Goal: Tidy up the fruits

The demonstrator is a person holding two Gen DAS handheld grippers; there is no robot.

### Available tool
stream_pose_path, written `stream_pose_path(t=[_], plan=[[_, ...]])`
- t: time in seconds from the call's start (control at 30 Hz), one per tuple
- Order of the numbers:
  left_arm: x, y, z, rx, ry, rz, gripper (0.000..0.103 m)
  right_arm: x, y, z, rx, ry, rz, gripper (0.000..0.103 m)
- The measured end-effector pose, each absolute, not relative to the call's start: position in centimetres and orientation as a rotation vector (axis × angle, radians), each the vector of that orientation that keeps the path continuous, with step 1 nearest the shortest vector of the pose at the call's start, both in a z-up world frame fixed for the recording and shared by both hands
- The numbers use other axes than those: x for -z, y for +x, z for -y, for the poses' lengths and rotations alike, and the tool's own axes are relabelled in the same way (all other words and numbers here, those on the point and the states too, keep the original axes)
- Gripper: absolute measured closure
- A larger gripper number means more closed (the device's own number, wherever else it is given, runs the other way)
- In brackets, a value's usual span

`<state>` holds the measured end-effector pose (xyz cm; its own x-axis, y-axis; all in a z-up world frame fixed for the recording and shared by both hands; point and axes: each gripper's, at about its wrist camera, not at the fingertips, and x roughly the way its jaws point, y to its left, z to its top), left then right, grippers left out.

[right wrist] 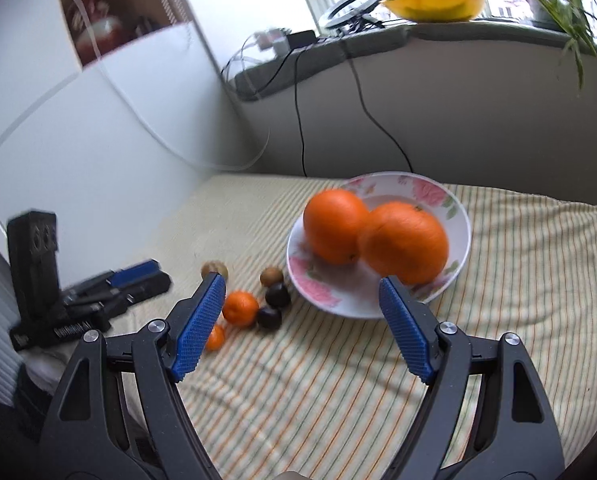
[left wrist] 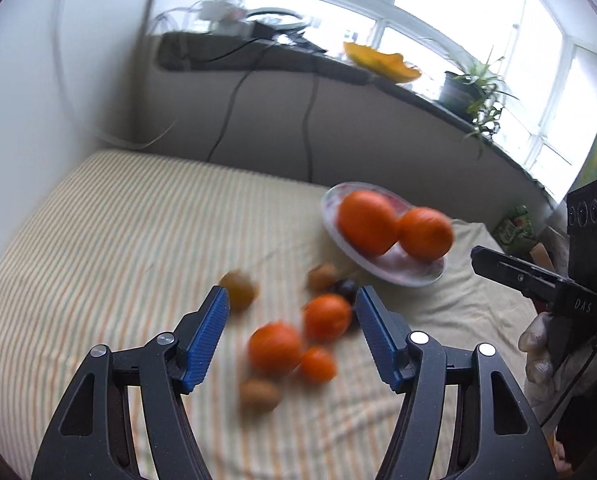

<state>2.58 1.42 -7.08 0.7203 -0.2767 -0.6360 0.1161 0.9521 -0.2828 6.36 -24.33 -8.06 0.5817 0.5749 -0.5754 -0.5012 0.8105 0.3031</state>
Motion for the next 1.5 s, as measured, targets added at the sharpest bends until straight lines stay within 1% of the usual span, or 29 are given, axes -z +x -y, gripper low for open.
stream_pose_path(t=[0.13,0.17,0.2,0.23,0.27,0.3,0.5,0.73,0.87,1.13,1.27,1.3,1.37,1.5], plan=[[8.6,1.5,-2.8,0.205,-0.256,-0.780,0.051,9.4,6.1,23.0,-0.653,0.080,-0.769,0.022],[8.9,1.4,-3.0,0.205,-0.263,-0.787,0.054,9.8,6.1,22.7,-0.653,0.075,-0.780,0.024],[9.3,1.2,-3.2,0.203,-0.272,-0.795,0.056,10.2,6.2,22.3,-0.651,0.064,-0.791,0.031],[9.5,1.1,-3.3,0.205,-0.280,-0.800,0.059,10.5,6.2,22.0,-0.651,0.055,-0.800,0.035],[9.7,1.0,-3.4,0.208,-0.286,-0.805,0.060,10.9,6.3,21.7,-0.655,0.049,-0.814,0.041],[9.8,1.0,-3.5,0.210,-0.294,-0.809,0.060,11.4,6.4,21.4,-0.662,0.044,-0.833,0.045],[10.6,1.1,-3.6,0.238,-0.323,-0.830,0.060,13.6,7.0,19.8,-0.677,0.002,-0.894,0.055],[10.9,1.8,-3.2,0.273,-0.340,-0.846,0.060,14.7,7.9,18.2,-0.691,-0.033,-0.924,0.057],[11.2,2.3,-3.0,0.284,-0.345,-0.860,0.060,14.9,8.4,17.5,-0.689,-0.058,-0.926,0.062],[11.8,2.9,-2.6,0.307,-0.362,-0.887,0.060,15.2,9.2,16.4,-0.709,-0.084,-0.930,0.065],[12.1,3.1,-2.7,0.307,-0.368,-0.893,0.060,15.1,9.4,16.2,-0.731,-0.083,-0.935,0.070],[12.1,3.2,-2.7,0.308,-0.368,-0.893,0.061,15.2,9.3,16.2,-0.740,-0.083,-0.939,0.072],[12.2,3.3,-2.7,0.305,-0.367,-0.893,0.066,15.2,9.5,16.1,-0.752,-0.080,-0.943,0.072],[12.3,3.5,-2.8,0.307,-0.364,-0.889,0.066,15.3,10.2,16.5,-0.789,-0.049,-0.954,0.073]])
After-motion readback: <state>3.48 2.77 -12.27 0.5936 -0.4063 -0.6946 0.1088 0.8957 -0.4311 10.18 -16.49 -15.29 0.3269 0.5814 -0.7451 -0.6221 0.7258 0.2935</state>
